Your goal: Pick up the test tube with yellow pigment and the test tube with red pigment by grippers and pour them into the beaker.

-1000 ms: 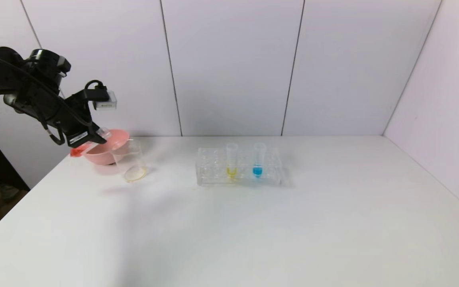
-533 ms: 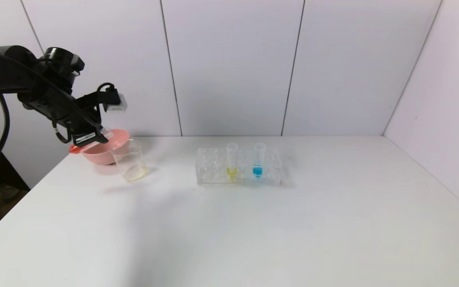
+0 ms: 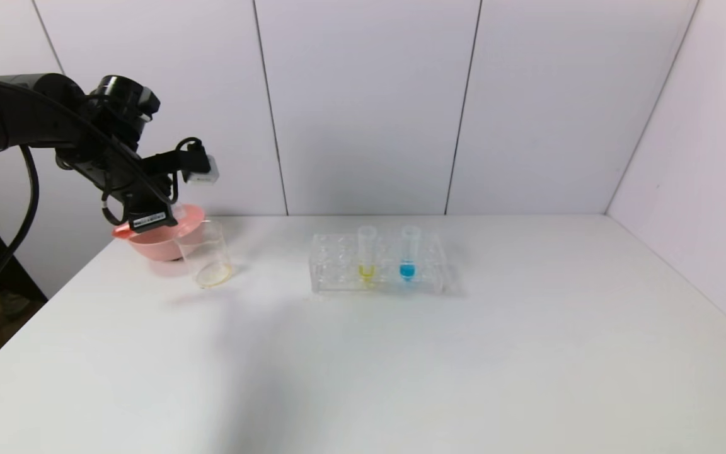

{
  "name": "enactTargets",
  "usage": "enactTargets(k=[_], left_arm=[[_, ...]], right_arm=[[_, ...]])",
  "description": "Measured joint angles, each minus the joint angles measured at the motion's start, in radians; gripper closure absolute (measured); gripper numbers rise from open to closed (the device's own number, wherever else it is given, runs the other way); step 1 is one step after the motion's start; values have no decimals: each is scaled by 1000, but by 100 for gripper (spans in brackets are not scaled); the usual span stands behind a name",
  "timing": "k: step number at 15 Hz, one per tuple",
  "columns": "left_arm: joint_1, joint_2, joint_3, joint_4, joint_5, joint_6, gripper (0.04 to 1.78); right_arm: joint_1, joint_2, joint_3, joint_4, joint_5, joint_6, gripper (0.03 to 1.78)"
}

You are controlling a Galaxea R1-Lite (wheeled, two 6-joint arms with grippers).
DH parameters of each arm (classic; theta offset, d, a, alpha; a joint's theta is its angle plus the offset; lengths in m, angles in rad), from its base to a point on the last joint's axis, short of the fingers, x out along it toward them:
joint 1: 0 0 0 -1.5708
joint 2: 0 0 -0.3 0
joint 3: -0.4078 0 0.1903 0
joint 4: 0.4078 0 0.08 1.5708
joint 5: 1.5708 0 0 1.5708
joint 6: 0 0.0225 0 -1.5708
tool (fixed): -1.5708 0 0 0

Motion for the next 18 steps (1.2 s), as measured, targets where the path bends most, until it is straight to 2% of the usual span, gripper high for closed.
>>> enactTargets(k=[4, 9, 18], left_arm=[[-11, 9, 0, -11, 101, 13, 139], [-24, 19, -4, -13, 137, 14, 139], [-75, 45, -6, -17, 280, 14, 139]], right_arm=[[0, 0, 0, 0, 0, 0, 10], [0, 0, 0, 0, 0, 0, 10], [0, 0, 0, 0, 0, 0, 10]])
